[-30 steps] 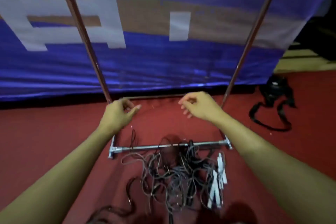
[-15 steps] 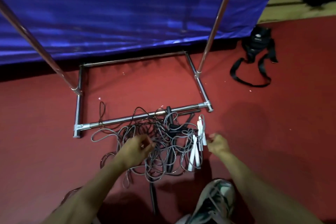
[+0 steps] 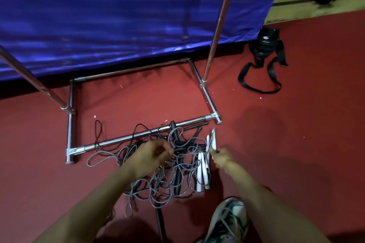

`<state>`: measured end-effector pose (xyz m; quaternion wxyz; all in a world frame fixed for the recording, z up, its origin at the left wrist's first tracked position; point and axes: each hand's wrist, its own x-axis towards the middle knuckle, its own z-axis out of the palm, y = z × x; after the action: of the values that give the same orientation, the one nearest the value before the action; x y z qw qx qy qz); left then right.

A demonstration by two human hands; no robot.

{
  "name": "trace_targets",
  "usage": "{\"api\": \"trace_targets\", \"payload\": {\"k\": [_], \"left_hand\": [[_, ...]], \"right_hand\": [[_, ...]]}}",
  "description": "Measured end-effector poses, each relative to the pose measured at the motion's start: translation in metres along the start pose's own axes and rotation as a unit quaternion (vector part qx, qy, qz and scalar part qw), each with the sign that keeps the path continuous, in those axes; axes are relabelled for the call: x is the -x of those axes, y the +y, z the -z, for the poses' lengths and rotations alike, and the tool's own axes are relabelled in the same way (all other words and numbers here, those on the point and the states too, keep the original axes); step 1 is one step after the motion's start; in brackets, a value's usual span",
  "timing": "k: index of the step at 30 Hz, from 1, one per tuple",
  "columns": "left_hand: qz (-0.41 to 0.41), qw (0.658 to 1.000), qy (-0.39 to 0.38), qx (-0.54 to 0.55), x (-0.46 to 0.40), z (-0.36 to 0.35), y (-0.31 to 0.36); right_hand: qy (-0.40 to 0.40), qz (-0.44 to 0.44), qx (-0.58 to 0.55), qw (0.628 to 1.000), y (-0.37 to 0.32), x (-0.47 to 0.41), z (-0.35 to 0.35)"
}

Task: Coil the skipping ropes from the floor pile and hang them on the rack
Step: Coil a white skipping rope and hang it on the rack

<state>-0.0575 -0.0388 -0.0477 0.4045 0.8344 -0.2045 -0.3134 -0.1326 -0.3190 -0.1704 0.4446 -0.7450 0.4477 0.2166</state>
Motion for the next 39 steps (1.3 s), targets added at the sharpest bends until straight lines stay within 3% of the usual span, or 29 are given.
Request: {"api": "trace_targets", "payload": {"k": [3, 6, 10, 13, 17, 19, 22, 23, 26, 28, 30, 33, 37, 39], "left_hand": [[-0.024, 0.998, -0.007, 0.055, 0.002, 0.013, 0.027], [-0.051, 0.997, -0.002, 0.054, 0.003, 0.028, 0.07], [-0.081, 0.994, 0.051, 0.052, 0.006, 0.062, 0.146], [-0.088, 0.991, 0.09, 0.045, 0.013, 0.096, 0.192], [-0.104, 0.983, 0.114, 0.098, 0.04, 0.136, 0.222], [-0.128, 0.985, 0.099, 0.061, 0.061, 0.158, 0.23], [-0.162, 0.982, 0.094, -0.008, 0.096, 0.188, 0.234], [-0.166, 0.982, 0.084, -0.021, 0.107, 0.194, 0.233], [-0.182, 0.982, 0.054, -0.024, 0.131, 0.2, 0.224], [-0.208, 0.973, 0.104, -0.004, 0.134, 0.201, 0.21], [-0.22, 0.954, 0.205, 0.0, 0.131, 0.213, 0.196], [-0.191, 0.934, 0.294, -0.067, 0.128, 0.235, 0.176], [-0.154, 0.934, 0.132, -0.294, 0.127, 0.206, 0.166], [-0.162, 0.928, 0.111, -0.317, 0.119, 0.19, 0.167]], "right_hand": [[-0.023, 0.041, -0.156, 0.987, -0.029, 0.041, 0.022], [-0.028, 0.185, -0.189, 0.964, -0.076, 0.092, 0.048], [-0.017, 0.356, -0.083, 0.931, -0.151, 0.172, 0.073], [-0.014, 0.436, 0.004, 0.9, -0.188, 0.23, 0.08], [-0.002, 0.54, 0.192, 0.82, -0.216, 0.293, 0.098], [-0.005, 0.559, 0.284, 0.779, -0.233, 0.306, 0.12], [0.032, 0.577, 0.211, 0.788, -0.262, 0.296, 0.15], [0.006, 0.581, 0.171, 0.795, -0.269, 0.294, 0.149], [-0.188, 0.57, 0.062, 0.797, -0.279, 0.291, 0.113], [-0.234, 0.553, 0.111, 0.792, -0.28, 0.29, 0.087], [-0.256, 0.529, 0.172, 0.791, -0.275, 0.283, 0.076], [-0.232, 0.512, 0.206, 0.801, -0.269, 0.27, 0.074], [-0.172, 0.586, 0.215, 0.762, -0.275, 0.279, 0.07], [-0.16, 0.61, 0.193, 0.751, -0.283, 0.29, 0.072]]}}
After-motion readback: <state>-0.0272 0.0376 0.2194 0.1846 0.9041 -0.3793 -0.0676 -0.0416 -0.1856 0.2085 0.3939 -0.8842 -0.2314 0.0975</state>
